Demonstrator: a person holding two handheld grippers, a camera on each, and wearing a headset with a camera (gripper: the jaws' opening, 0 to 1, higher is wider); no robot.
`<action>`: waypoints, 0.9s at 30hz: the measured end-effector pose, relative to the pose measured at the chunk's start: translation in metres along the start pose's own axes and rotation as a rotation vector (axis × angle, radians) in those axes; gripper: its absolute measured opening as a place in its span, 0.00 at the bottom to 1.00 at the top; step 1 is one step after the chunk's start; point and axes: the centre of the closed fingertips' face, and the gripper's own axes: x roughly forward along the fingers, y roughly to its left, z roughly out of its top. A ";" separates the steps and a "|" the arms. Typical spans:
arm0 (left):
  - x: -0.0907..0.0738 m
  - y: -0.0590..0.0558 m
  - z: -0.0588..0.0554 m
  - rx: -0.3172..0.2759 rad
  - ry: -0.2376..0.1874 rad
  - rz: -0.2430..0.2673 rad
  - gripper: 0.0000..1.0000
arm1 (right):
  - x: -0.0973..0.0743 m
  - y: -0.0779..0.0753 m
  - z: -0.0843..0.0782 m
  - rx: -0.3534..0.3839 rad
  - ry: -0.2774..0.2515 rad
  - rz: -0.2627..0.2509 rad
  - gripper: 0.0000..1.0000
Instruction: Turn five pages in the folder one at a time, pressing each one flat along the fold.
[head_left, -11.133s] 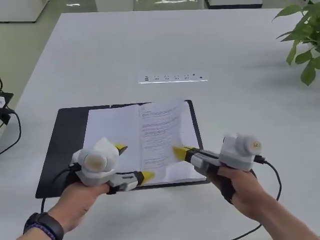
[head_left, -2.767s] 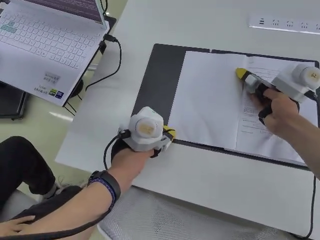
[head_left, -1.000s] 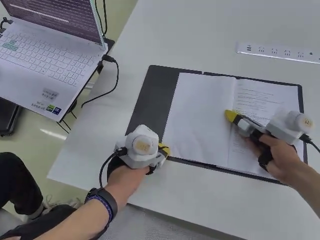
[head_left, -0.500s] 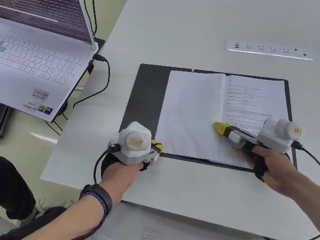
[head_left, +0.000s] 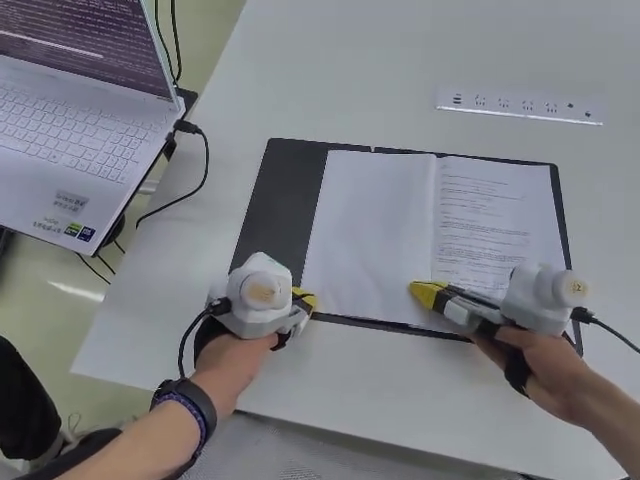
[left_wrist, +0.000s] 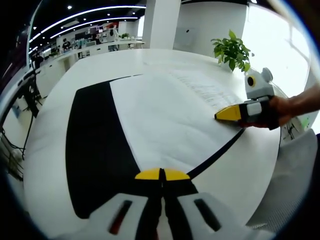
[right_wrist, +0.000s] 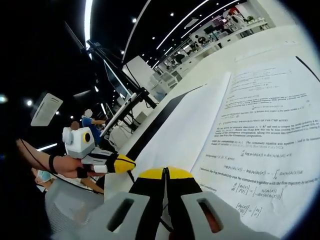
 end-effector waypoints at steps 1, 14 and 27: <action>0.000 0.000 0.000 0.001 0.001 -0.001 0.00 | 0.000 0.000 -0.001 0.001 0.001 0.000 0.00; -0.001 0.001 0.000 0.017 0.009 -0.003 0.00 | -0.006 -0.003 -0.016 0.013 0.021 0.006 0.00; -0.002 0.004 0.000 -0.099 0.026 -0.037 0.00 | -0.014 0.005 -0.018 0.019 0.052 -0.008 0.00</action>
